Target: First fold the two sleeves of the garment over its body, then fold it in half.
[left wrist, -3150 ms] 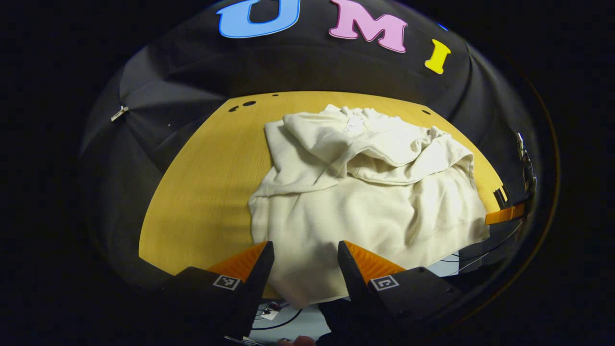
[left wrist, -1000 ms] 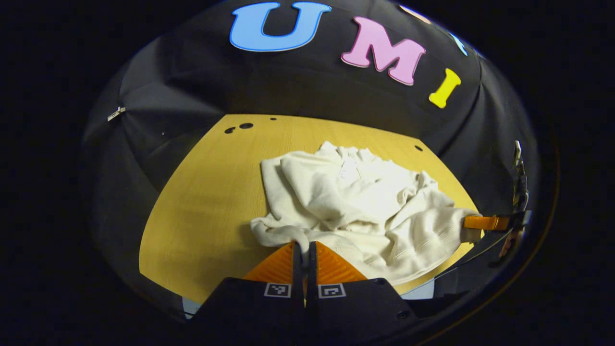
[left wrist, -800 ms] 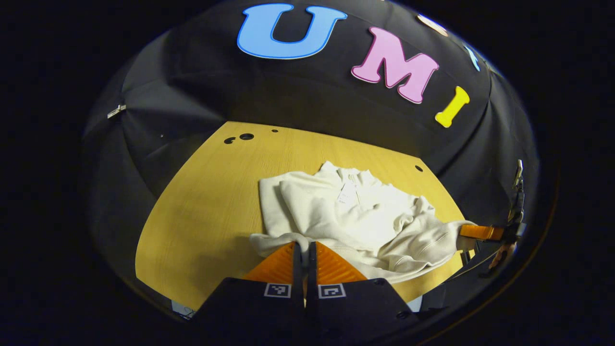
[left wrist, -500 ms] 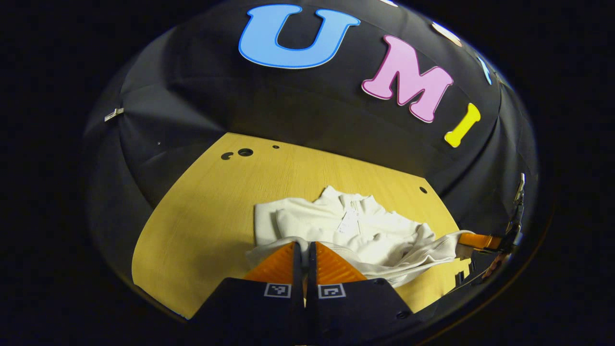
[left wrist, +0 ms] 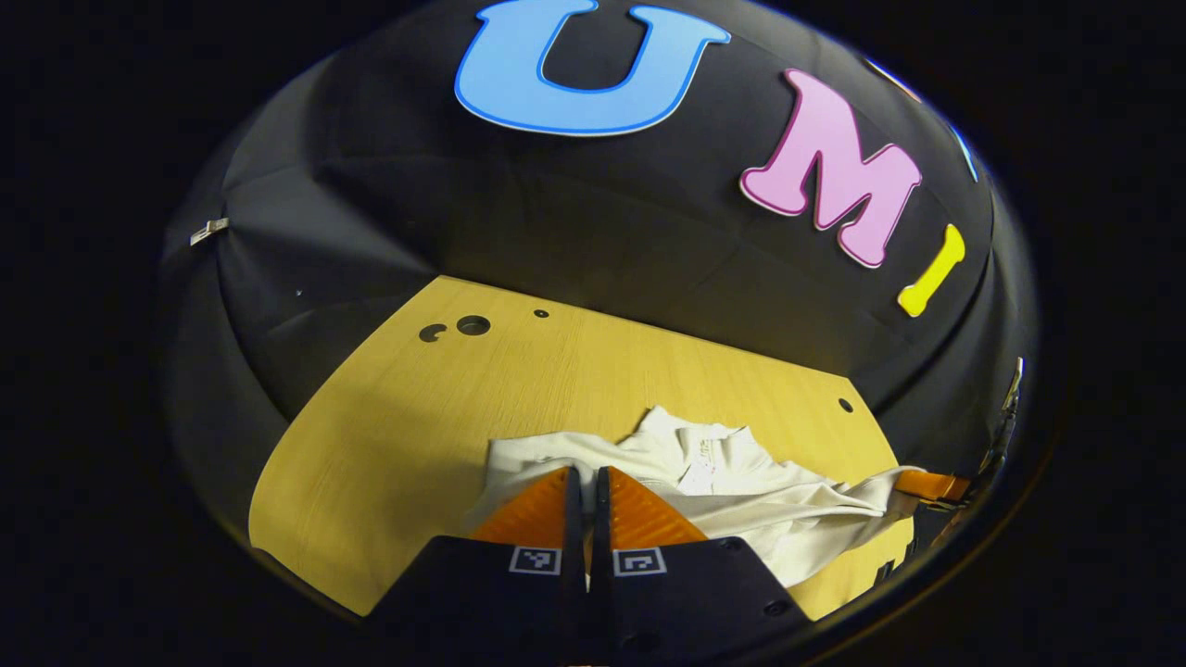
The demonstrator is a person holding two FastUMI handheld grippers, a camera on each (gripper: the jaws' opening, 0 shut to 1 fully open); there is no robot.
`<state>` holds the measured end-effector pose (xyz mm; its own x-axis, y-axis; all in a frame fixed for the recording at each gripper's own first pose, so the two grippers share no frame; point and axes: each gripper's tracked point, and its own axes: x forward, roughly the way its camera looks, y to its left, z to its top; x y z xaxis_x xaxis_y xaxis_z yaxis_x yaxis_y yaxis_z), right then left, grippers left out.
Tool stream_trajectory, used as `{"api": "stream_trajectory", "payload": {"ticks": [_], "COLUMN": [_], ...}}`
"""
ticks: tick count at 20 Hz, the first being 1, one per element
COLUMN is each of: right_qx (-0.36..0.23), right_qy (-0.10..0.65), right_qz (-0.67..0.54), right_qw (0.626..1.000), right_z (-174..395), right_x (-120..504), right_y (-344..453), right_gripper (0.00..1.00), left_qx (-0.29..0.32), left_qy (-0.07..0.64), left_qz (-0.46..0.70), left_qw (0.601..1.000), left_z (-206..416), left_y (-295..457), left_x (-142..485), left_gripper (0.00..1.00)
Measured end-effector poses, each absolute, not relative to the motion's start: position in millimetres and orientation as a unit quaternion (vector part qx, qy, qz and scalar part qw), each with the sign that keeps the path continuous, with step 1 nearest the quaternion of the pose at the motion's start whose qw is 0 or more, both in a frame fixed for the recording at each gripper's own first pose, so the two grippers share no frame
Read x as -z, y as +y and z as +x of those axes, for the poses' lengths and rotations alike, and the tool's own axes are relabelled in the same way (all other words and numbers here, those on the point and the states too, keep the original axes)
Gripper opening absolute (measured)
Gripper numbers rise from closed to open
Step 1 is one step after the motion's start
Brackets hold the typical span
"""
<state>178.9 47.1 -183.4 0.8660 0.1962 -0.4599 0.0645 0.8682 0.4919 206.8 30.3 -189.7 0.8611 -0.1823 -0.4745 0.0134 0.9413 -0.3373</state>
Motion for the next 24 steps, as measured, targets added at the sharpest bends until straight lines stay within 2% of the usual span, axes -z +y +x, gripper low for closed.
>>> {"api": "stream_trajectory", "payload": {"ticks": [10,17,21,22,23,24], "right_qx": [-0.017,-0.017,-0.019,-0.023,-0.026,-0.029], "right_qy": [0.298,0.342,0.368,0.373,0.372,0.367], "right_qz": [0.258,0.244,0.240,0.243,0.244,0.242], "right_qw": [0.919,0.907,0.898,0.895,0.895,0.898], "right_z": [241,260,264,264,265,266], "right_x": [238,284,307,311,310,308], "right_y": [47,49,53,56,58,59], "right_gripper": [0.12,0.12,0.17,0.07,0.24,0.35], "left_qx": [0.001,-0.019,-0.028,-0.029,-0.030,-0.030], "left_qy": [0.308,0.331,0.339,0.340,0.340,0.340], "left_qz": [-0.129,-0.119,-0.108,-0.105,-0.106,-0.107], "left_qw": [0.943,0.936,0.934,0.934,0.934,0.934], "left_z": [278,296,301,302,302,302], "left_y": [36,32,31,31,31,31], "left_x": [249,282,296,297,297,297], "left_gripper": [0.06,0.06,0.06,0.06,0.06,0.06]}}
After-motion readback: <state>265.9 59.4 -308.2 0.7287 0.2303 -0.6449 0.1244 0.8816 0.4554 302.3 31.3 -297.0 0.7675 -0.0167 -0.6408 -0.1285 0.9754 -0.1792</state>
